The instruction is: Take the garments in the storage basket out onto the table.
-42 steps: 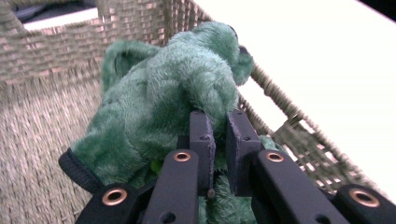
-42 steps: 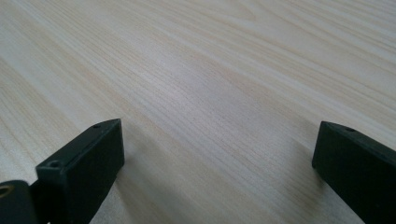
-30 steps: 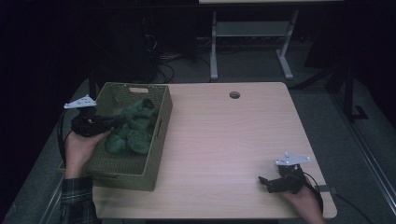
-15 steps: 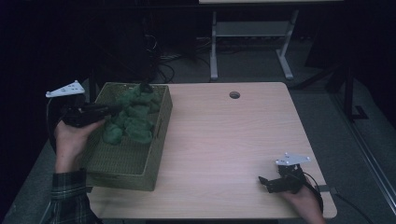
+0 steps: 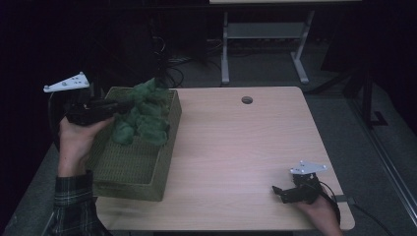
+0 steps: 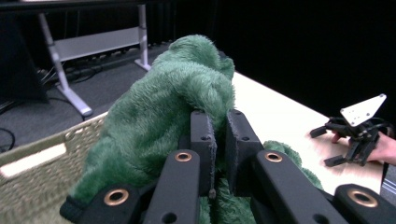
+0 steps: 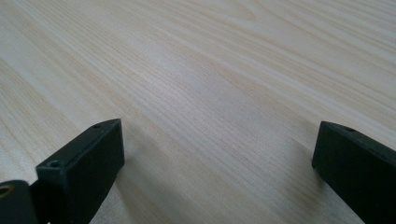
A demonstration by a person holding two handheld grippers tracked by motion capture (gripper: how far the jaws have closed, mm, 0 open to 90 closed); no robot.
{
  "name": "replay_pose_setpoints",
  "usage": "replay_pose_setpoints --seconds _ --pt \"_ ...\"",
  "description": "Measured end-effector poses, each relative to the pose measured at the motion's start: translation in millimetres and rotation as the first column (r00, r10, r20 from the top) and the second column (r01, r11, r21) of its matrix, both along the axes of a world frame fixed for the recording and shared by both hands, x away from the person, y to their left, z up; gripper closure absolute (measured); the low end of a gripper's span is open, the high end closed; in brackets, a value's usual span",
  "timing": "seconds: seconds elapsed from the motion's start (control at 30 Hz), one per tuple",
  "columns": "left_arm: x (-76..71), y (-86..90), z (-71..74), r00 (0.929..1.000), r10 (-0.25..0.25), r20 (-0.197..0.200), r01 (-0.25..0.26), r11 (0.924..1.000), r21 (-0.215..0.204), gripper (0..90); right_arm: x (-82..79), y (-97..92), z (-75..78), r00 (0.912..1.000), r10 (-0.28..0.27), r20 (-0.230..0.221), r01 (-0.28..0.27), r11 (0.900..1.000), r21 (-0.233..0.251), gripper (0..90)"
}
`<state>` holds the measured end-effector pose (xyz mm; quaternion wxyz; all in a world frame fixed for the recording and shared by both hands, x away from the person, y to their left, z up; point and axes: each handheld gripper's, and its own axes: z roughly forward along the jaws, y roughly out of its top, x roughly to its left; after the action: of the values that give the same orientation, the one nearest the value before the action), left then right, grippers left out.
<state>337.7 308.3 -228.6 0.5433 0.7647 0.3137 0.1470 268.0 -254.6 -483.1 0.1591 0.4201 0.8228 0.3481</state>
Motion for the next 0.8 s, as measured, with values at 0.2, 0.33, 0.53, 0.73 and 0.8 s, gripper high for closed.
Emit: replay_pose_setpoints --seconds 0.2,0.33,0.53,0.73,0.8 --pt "-0.9 -12.8 8.9 0.9991 -0.037 0.021 0.037 0.9993 -0.010 83.0 0.0 0.0 0.0 1.0000 0.000 0.000 0.000 1.0000 0.000 2.0" --pt "-1.7 -25.6 14.3 0.9967 -0.073 0.034 0.074 0.9972 -0.015 83.0 0.0 0.0 0.0 1.0000 0.000 0.000 0.000 1.0000 0.000 2.0" --pt "-0.7 -49.9 14.0 0.9908 -0.132 0.031 0.132 0.9912 -0.008 83.0 0.0 0.0 0.0 1.0000 0.000 0.000 0.000 1.0000 0.000 2.0" --pt "4.4 -78.3 7.4 0.9812 -0.192 0.010 0.193 0.9813 -0.005 83.0 -0.1 0.1 0.1 1.0000 -0.002 -0.001 0.002 1.0000 0.001 2.0" --pt "5.2 -86.0 5.5 0.9785 -0.206 0.007 0.206 0.9785 -0.007 83.0 -0.2 0.2 0.1 1.0000 -0.003 -0.002 0.003 1.0000 0.001 2.0"
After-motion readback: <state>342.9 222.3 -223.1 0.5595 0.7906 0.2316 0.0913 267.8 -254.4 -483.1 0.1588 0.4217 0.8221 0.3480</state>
